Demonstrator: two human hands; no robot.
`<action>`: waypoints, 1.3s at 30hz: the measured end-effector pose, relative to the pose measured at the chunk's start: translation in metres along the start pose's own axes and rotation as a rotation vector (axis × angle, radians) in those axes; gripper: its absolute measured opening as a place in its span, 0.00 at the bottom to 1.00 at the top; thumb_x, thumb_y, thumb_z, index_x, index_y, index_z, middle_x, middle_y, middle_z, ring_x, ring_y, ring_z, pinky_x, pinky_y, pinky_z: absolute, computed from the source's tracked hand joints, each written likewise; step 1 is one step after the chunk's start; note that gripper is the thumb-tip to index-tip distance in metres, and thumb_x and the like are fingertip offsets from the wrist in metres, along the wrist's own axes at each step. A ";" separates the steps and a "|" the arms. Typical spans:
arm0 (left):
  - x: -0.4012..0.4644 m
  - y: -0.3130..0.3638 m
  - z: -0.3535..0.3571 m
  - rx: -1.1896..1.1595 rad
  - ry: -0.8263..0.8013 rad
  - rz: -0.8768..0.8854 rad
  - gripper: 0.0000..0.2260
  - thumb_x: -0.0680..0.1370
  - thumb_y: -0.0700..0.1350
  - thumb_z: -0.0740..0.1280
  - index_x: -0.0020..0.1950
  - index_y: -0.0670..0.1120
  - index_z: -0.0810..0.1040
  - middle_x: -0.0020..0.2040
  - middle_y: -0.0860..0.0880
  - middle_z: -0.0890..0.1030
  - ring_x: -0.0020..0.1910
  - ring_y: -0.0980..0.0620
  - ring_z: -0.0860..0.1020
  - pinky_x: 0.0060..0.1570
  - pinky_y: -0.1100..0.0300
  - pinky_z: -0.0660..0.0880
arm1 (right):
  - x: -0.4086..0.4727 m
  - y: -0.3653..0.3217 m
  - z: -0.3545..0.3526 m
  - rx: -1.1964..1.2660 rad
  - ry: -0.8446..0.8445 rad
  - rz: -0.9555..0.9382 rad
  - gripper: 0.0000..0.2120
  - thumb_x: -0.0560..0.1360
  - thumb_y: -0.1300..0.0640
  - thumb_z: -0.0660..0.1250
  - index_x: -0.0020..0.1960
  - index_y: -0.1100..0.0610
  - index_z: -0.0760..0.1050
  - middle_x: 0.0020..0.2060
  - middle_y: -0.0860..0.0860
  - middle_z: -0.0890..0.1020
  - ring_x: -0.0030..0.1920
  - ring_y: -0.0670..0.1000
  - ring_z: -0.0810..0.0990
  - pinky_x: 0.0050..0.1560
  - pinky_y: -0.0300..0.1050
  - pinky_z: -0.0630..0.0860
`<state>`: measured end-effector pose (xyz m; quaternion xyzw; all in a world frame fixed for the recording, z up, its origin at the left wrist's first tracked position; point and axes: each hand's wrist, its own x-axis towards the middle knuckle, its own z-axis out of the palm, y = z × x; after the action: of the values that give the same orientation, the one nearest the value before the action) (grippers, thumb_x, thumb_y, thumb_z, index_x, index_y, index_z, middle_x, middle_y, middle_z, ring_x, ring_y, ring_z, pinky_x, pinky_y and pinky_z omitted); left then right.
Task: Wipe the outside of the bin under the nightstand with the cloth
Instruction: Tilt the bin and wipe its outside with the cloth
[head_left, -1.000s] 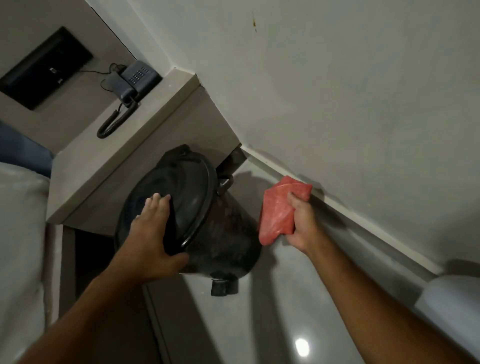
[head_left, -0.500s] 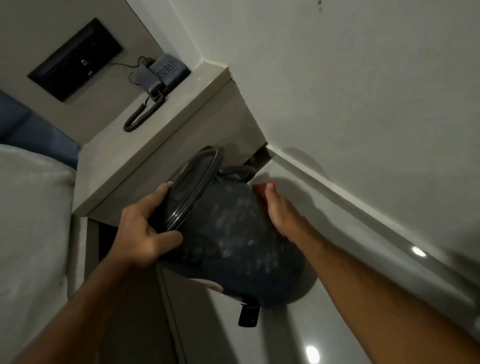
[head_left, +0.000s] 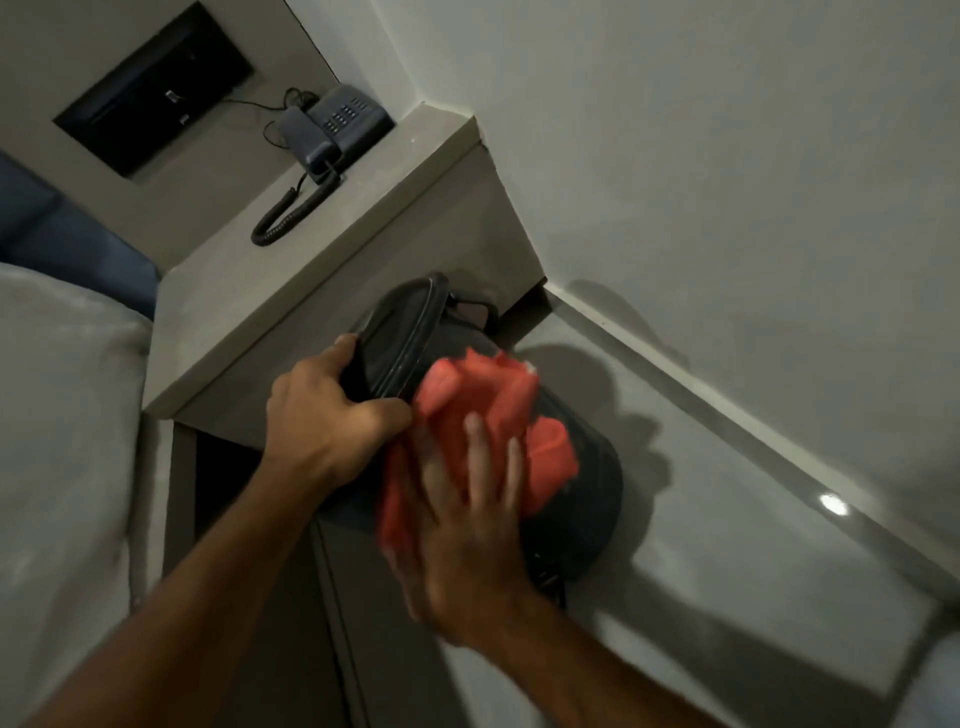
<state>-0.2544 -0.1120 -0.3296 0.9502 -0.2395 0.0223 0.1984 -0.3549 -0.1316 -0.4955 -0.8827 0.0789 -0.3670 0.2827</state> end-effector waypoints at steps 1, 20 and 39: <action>0.001 0.001 0.001 0.014 0.007 -0.009 0.50 0.54 0.63 0.66 0.75 0.46 0.68 0.52 0.51 0.74 0.51 0.47 0.76 0.55 0.46 0.78 | -0.016 0.002 0.008 -0.071 -0.015 -0.082 0.38 0.76 0.40 0.60 0.82 0.48 0.51 0.82 0.48 0.52 0.81 0.64 0.43 0.75 0.74 0.41; -0.013 -0.024 -0.010 -0.042 -0.126 0.105 0.50 0.54 0.59 0.69 0.77 0.48 0.66 0.60 0.52 0.74 0.43 0.68 0.76 0.41 0.63 0.75 | -0.036 0.143 0.013 0.474 -0.224 1.191 0.36 0.80 0.33 0.43 0.76 0.55 0.67 0.73 0.60 0.73 0.72 0.61 0.70 0.76 0.63 0.59; -0.029 -0.057 -0.011 -0.059 -0.126 0.120 0.51 0.54 0.57 0.72 0.77 0.51 0.64 0.67 0.53 0.71 0.63 0.53 0.72 0.47 0.69 0.71 | -0.122 0.033 0.049 0.020 -0.801 0.604 0.30 0.84 0.53 0.38 0.73 0.55 0.74 0.72 0.64 0.73 0.69 0.73 0.72 0.72 0.75 0.54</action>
<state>-0.2525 -0.0486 -0.3443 0.9273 -0.3087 -0.0328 0.2091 -0.4068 -0.0955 -0.6156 -0.8893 0.2127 0.0983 0.3927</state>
